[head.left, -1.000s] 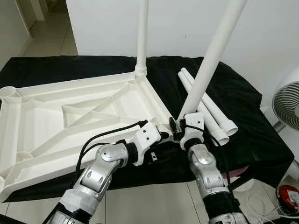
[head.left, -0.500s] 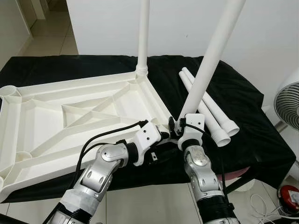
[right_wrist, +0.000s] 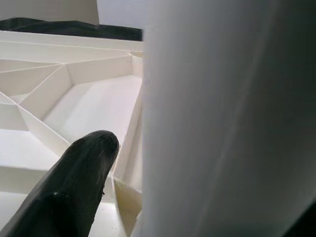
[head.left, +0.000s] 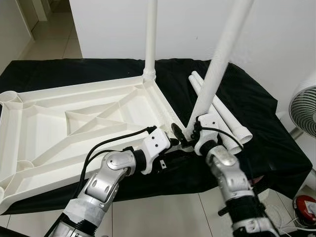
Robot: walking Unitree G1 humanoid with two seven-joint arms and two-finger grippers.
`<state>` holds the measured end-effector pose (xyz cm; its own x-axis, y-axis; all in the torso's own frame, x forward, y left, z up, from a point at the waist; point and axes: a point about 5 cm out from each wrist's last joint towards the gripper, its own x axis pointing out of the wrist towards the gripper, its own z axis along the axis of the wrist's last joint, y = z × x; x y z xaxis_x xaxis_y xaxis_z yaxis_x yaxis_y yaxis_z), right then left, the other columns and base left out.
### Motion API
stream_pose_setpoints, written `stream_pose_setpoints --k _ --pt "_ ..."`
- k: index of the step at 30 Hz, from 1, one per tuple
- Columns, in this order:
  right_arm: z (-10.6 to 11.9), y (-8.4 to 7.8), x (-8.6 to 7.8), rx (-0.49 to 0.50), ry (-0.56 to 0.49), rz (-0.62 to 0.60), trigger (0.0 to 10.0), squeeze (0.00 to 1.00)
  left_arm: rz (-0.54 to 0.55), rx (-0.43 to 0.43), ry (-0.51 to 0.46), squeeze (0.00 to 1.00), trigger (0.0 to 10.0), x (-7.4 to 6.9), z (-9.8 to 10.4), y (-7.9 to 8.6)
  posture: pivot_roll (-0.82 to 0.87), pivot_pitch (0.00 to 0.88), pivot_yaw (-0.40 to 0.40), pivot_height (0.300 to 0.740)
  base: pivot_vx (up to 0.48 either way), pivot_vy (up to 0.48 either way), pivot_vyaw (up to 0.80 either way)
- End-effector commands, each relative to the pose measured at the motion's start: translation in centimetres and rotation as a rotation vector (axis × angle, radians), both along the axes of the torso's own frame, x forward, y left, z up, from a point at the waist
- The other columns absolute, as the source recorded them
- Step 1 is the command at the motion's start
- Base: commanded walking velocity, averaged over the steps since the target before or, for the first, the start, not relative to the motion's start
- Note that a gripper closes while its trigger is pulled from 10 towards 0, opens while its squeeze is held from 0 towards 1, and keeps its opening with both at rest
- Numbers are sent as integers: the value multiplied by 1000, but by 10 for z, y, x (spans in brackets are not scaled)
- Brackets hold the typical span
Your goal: Building children table
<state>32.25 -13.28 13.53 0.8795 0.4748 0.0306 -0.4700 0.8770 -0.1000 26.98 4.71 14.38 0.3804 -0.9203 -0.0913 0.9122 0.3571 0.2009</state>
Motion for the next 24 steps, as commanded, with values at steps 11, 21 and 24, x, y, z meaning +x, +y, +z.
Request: stream_pose_setpoints --k 11,21,24 --pt "-14 -2 16 -143 77 226 2471 0 21 0 -5 0 10000 2 1 -2 -58 0 -40 740 0 0 0" --pt "-21 -9 18 -136 91 238 0 0 22 1 -2 0 10000 1 0 -1 -60 0 -38 740 0 0 0" --pt "-22 -12 19 -135 93 219 2039 0 21 2 -3 0 10000 2 1 -1 -62 0 -38 740 0 0 0"
